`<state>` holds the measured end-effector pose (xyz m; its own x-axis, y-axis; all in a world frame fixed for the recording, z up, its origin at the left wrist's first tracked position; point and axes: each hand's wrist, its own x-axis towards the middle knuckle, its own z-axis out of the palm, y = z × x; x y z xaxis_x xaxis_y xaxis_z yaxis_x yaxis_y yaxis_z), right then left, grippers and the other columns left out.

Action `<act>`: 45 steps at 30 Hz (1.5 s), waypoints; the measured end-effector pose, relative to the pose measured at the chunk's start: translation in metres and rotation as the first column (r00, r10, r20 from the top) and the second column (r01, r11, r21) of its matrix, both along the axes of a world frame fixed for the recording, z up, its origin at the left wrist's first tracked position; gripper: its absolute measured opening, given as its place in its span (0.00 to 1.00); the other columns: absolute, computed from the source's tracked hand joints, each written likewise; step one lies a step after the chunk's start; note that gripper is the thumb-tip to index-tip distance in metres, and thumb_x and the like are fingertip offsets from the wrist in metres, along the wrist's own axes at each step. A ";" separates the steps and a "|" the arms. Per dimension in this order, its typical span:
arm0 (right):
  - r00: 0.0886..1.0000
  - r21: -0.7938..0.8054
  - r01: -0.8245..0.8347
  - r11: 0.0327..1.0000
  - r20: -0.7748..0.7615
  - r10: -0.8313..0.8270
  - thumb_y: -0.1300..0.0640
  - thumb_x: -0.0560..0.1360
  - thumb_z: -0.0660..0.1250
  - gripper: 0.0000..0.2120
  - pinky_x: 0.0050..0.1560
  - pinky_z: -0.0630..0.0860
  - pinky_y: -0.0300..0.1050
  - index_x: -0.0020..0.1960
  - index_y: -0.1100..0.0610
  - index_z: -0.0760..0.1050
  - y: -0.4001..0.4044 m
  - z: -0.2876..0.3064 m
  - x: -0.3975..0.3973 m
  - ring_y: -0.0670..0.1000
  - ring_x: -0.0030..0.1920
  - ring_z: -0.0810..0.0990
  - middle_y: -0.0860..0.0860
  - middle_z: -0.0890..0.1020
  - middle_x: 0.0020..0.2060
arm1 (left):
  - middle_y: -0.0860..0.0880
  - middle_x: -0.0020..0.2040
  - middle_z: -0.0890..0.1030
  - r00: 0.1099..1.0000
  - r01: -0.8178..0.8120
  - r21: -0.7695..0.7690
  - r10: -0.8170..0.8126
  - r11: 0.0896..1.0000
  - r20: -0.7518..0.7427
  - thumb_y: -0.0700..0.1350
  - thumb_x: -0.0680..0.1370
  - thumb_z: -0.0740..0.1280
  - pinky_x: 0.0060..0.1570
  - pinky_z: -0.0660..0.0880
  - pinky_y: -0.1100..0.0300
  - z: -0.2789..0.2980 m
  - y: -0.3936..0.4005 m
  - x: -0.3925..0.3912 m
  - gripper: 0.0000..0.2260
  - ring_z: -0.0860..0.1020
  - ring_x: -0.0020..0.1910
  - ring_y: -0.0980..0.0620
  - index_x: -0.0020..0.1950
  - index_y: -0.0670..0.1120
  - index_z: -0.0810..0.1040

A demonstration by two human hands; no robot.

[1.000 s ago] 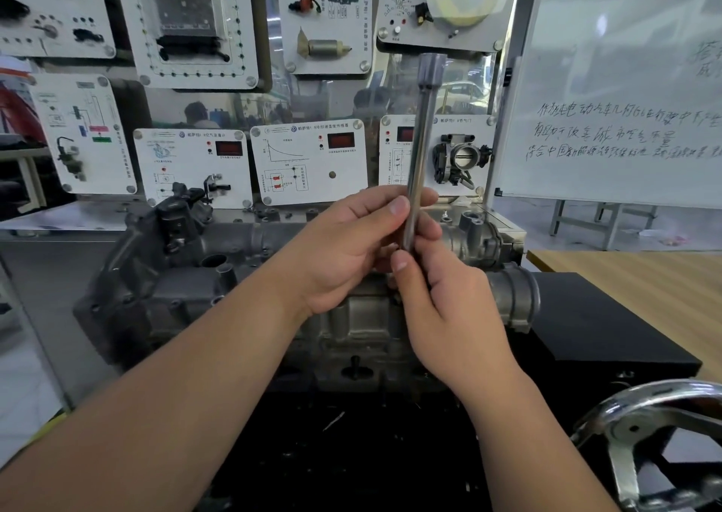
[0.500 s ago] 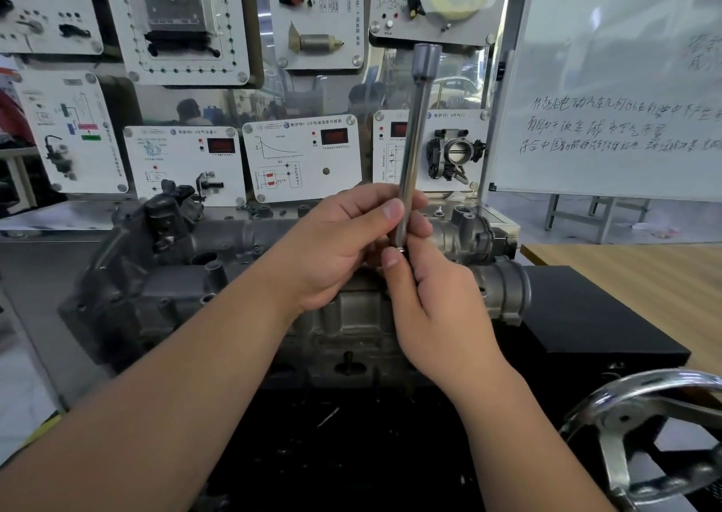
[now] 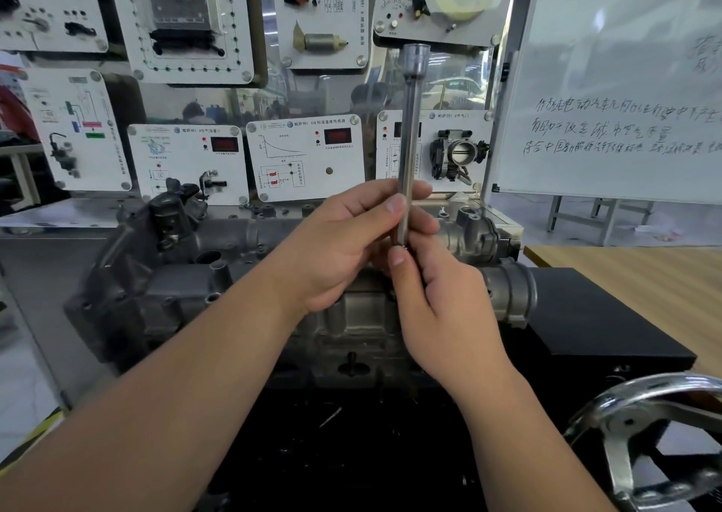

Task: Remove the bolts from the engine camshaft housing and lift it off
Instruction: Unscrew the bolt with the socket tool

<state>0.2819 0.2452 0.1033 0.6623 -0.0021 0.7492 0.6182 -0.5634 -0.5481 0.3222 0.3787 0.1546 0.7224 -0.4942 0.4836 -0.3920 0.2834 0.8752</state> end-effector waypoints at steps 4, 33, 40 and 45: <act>0.999 0.147 0.019 0.989 0.037 -0.025 0.37 0.76 0.65 0.18 0.38 0.76 0.34 0.57 0.48 0.77 0.006 -0.003 -0.001 0.40 0.41 0.80 0.40 0.80 0.34 | 0.51 0.43 0.85 1.000 0.007 -0.005 -0.007 1.000 0.004 0.45 0.77 0.69 0.58 0.77 0.53 -0.002 0.001 0.001 0.08 0.82 0.48 0.54 0.45 0.55 0.87; 0.997 0.051 0.018 0.999 0.071 -0.021 0.49 0.81 0.57 0.15 0.36 0.70 0.34 0.58 0.56 0.78 0.003 0.000 -0.001 0.45 0.37 0.76 0.42 0.79 0.37 | 0.51 0.44 0.84 0.997 0.056 -0.008 -0.056 0.998 -0.044 0.45 0.80 0.61 0.64 0.69 0.44 -0.004 0.002 0.007 0.14 0.81 0.55 0.50 0.54 0.56 0.86; 0.989 0.003 0.082 0.997 0.123 -0.081 0.48 0.80 0.64 0.16 0.35 0.70 0.42 0.59 0.58 0.79 0.008 0.000 -0.003 0.50 0.36 0.79 0.51 0.83 0.40 | 0.50 0.41 0.85 0.999 0.032 -0.025 -0.032 0.999 -0.007 0.42 0.75 0.73 0.56 0.77 0.55 -0.005 0.004 0.006 0.06 0.81 0.47 0.54 0.43 0.53 0.86; 0.999 -0.042 0.043 0.998 0.021 -0.042 0.49 0.83 0.57 0.11 0.34 0.65 0.44 0.49 0.54 0.73 0.005 0.002 -0.003 0.48 0.33 0.74 0.41 0.72 0.30 | 0.52 0.44 0.85 0.999 0.043 -0.016 -0.043 0.999 -0.022 0.48 0.80 0.62 0.64 0.67 0.42 -0.005 0.004 0.006 0.13 0.77 0.56 0.45 0.52 0.56 0.87</act>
<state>0.2789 0.2499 0.1048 0.6470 0.0025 0.7625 0.6042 -0.6118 -0.5106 0.3279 0.3826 0.1501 0.7112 -0.5177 0.4755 -0.3595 0.3134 0.8789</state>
